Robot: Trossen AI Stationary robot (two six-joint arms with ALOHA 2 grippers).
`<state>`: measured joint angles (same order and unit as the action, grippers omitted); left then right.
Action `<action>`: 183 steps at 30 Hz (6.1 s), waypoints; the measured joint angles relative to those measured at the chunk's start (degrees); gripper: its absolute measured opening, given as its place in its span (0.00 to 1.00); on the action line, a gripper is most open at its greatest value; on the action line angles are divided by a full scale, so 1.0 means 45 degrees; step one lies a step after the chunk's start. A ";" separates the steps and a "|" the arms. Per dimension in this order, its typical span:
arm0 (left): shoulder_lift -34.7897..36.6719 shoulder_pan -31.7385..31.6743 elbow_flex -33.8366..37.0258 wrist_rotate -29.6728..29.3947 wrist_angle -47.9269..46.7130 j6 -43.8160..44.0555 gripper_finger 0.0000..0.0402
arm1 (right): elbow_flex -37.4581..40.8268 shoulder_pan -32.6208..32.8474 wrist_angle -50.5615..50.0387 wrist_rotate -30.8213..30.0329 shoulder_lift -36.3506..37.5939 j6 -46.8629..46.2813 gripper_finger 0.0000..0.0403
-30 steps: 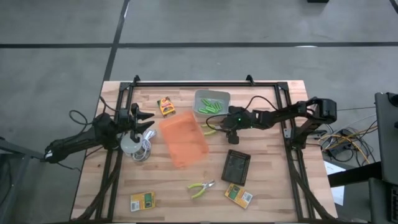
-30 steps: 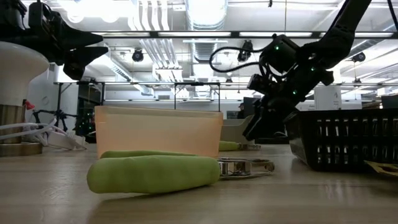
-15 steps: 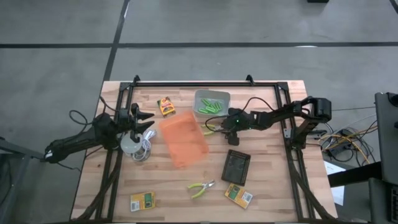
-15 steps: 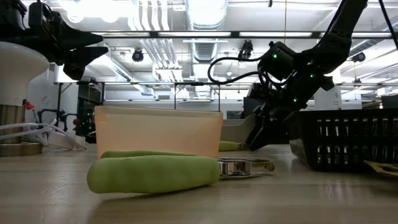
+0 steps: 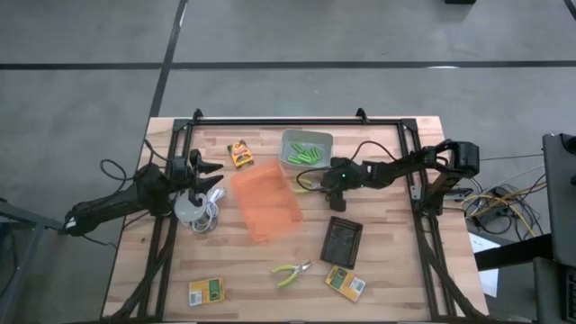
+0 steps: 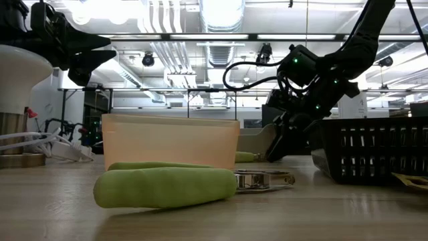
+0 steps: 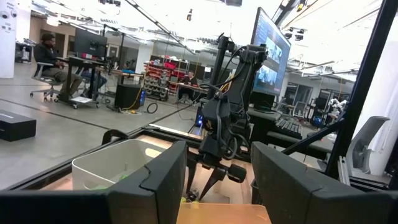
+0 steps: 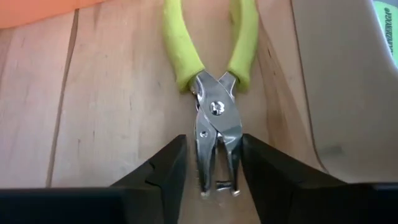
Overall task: Pick & Place School Supplies
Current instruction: Put the green hole puncher into the orange bin
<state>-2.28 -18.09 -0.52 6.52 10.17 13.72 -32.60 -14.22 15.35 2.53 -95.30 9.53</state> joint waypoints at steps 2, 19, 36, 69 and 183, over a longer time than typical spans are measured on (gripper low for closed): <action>0.0000 0.0000 0.0003 0.0000 0.0000 -0.0004 0.47 | 0.0000 0.0000 0.0000 0.0029 -0.0007 0.0002 0.30; 0.0000 0.0005 -0.0002 0.0000 0.0000 0.0000 0.47 | 0.0000 -0.0010 0.0034 0.0121 0.0004 0.0018 0.20; -0.0005 0.0005 -0.0001 0.0000 0.0001 0.0000 0.47 | 0.0010 -0.0010 -0.0041 0.0093 0.0565 0.0313 0.18; -0.0005 0.0004 0.0002 0.0001 0.0003 -0.0002 0.47 | 0.0010 0.0019 -0.1834 -0.0122 0.5050 0.1275 0.17; -0.0117 0.0005 -0.0001 -0.0029 -0.0102 -0.0003 0.47 | -0.2175 0.2268 0.3985 -0.2939 -0.2598 -0.0781 0.38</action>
<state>-2.81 -18.06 -0.53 6.39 9.72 13.70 -42.39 -4.01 33.29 -10.70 -106.99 6.01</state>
